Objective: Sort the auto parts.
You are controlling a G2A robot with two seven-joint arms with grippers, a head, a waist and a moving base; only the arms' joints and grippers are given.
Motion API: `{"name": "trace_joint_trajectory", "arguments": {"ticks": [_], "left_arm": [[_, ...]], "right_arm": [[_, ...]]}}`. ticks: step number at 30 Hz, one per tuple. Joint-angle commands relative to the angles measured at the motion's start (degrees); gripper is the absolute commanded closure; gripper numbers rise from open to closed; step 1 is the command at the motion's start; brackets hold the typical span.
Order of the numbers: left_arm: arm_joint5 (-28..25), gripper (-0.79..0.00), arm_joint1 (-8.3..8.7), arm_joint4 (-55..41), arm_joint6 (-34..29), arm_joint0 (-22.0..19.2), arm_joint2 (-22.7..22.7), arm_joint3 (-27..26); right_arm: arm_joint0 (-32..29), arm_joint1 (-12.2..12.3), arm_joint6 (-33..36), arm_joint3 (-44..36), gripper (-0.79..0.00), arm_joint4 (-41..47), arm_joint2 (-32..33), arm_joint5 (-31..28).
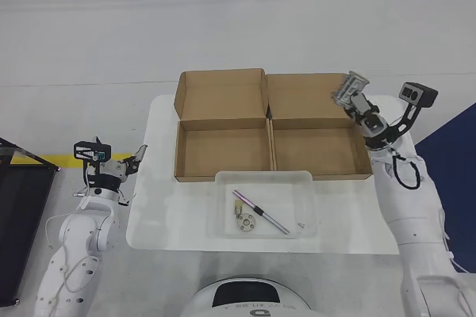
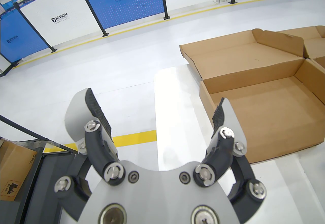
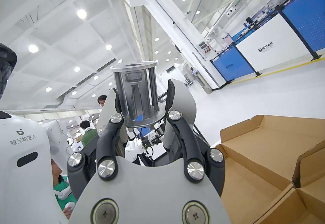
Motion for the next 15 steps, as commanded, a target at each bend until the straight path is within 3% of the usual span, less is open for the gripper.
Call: {"name": "trace_joint_trajectory", "arguments": {"ticks": [1,10,15], "left_arm": [[0.0,-0.785,0.0,0.0,0.0,0.0,0.0,0.0],[0.0,-0.785,0.0,0.0,0.0,0.0,0.0,0.0],[0.0,-0.785,0.0,0.0,0.0,0.0,0.0,0.0]], "right_arm": [[0.45,0.5,0.0,1.98,0.0,1.43,-0.76,0.0],[1.74,2.96,8.54,15.7,0.0,12.02,0.14,8.55],[3.85,4.39,13.22,25.25,0.0,4.98,0.89,14.92]]}}
